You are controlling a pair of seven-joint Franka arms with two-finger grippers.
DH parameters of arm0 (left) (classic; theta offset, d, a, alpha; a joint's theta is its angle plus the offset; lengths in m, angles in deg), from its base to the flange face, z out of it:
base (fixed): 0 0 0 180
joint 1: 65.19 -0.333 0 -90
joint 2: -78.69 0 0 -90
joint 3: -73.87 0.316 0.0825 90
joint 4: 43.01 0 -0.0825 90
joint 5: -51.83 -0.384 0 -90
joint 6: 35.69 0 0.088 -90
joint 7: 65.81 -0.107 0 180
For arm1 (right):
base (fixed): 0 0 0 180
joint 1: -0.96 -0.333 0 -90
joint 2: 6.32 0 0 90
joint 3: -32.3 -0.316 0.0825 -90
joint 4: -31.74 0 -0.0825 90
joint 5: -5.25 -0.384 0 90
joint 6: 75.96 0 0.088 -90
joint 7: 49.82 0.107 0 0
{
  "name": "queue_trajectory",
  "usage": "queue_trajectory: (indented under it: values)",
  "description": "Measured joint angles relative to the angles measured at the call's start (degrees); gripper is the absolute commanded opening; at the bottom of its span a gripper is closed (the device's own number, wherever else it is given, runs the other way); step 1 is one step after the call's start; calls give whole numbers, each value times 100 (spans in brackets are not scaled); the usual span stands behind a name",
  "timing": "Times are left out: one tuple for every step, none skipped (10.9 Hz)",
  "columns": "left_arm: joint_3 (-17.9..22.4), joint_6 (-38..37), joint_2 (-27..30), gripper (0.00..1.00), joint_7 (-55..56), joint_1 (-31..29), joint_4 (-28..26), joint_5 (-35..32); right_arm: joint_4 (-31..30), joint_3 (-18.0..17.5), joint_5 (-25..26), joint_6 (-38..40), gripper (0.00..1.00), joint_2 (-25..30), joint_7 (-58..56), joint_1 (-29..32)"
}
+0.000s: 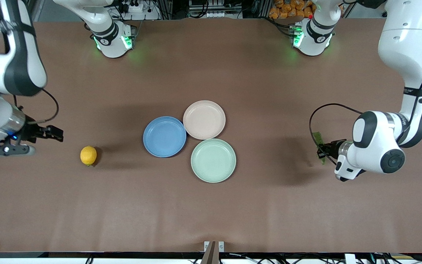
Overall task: Pick lemon and lettuce from blue and beige plates
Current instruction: 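Release the lemon on the table while the left gripper carries the lettuce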
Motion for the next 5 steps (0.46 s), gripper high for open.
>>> queue_trajectory:
  values:
    - [-12,5,-41,48,0,4,-4,0,41,2,-205,166,100,196,0,0]
    - [-12,5,-90,75,0,2,-7,0,94,2,-290,347,100,365,0,0]
    - [-12,5,-145,100,-3,-5,-8,0,169,3,-320,560,100,506,0,1]
    - [-12,6,-184,100,-14,-7,-8,0,252,8,-341,782,100,645,0,11]
    - [-15,6,-188,100,-24,-6,-2,0,353,14,-355,993,100,776,0,32]
